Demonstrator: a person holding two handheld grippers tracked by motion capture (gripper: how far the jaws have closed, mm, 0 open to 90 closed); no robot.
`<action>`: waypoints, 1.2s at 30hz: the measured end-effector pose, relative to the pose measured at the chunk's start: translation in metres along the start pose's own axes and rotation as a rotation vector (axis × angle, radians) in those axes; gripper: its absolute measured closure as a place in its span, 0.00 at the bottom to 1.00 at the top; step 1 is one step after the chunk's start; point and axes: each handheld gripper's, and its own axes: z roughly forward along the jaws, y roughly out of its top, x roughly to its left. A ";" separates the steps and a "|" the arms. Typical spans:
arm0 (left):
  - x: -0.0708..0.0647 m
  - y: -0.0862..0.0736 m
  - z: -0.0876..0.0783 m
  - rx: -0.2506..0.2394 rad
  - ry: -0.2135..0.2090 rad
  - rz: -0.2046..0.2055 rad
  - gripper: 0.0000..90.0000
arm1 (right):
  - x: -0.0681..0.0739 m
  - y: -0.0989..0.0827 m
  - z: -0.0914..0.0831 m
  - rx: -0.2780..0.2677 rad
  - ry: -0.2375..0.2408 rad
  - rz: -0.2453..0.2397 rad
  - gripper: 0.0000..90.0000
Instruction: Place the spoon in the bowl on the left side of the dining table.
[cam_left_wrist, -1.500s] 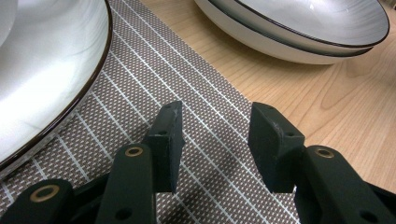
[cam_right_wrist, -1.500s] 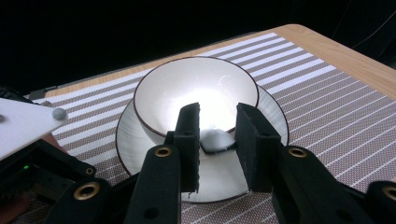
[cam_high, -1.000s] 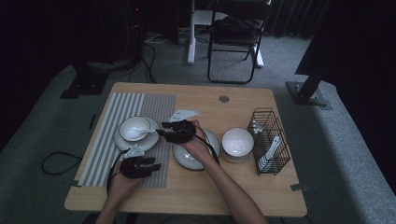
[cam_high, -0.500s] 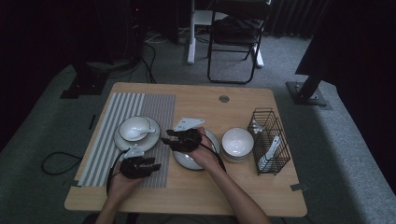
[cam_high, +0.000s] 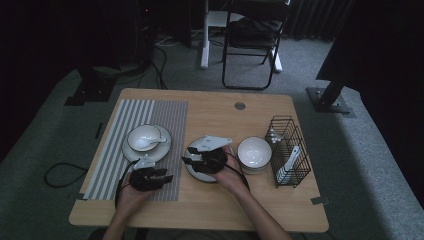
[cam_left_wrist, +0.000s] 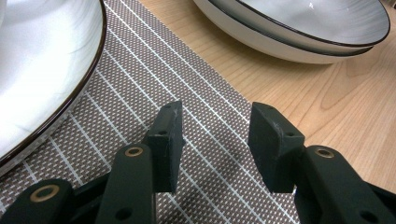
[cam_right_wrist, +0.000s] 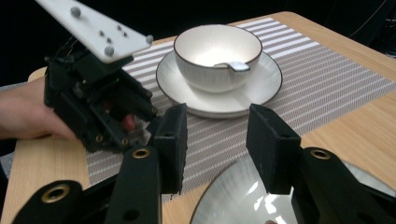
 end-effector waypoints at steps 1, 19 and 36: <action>0.000 0.000 0.000 0.000 -0.001 0.000 0.63 | 0.000 -0.002 -0.002 0.000 -0.001 0.002 0.64; -0.001 0.000 0.001 -0.003 -0.001 -0.002 0.63 | 0.000 -0.029 -0.025 0.004 -0.031 0.037 0.64; -0.003 0.000 0.001 -0.001 -0.009 -0.001 0.63 | -0.002 -0.050 -0.050 -0.007 -0.065 0.084 0.63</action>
